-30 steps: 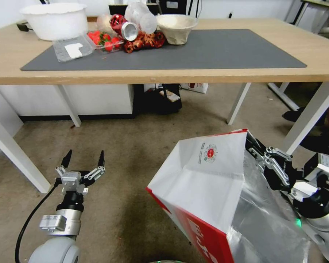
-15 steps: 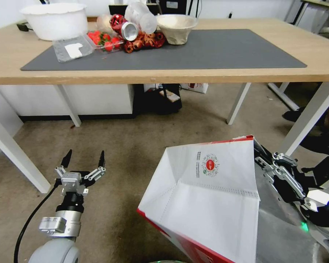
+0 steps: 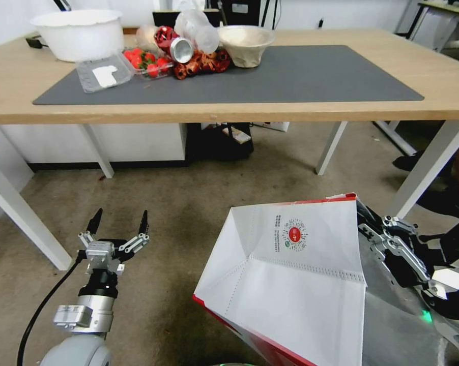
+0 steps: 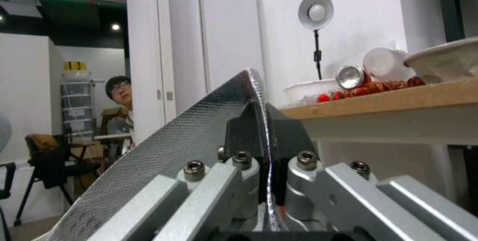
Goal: Pick up the food delivery bag from the floor and place it on the table.
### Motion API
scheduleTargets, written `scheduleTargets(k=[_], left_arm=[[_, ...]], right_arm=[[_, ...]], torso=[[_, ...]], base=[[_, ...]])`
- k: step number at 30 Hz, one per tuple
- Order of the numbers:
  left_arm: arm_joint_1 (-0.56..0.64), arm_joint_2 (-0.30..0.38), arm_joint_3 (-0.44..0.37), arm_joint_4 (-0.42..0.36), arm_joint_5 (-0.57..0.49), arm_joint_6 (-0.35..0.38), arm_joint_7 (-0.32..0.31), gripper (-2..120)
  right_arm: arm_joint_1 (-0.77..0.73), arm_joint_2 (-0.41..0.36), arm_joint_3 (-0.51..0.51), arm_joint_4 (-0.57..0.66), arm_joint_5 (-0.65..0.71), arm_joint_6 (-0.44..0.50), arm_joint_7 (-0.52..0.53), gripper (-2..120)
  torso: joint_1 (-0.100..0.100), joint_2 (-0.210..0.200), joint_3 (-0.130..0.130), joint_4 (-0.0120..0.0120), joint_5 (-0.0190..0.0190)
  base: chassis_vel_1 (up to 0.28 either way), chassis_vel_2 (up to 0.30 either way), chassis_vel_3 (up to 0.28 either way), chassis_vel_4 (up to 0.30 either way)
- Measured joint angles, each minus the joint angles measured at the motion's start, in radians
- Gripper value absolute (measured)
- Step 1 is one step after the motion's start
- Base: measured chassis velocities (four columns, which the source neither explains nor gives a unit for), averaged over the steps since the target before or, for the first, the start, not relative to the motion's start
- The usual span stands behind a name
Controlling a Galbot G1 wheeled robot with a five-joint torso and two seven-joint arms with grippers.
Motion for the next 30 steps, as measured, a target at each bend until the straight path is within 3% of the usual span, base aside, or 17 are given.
scheduleTargets(k=[30], left_arm=[[0.002, -0.001, 0.004, -0.004, 0.007, 0.002, 0.002, 100]], right_arm=[[0.01, 0.011, -0.007, 0.003, -0.009, 0.012, 0.008, 0]], torso=[[0.023, 0.126, 0.104, 0.0, 0.0001]], base=[[0.0, 0.0, 0.0, 0.0]])
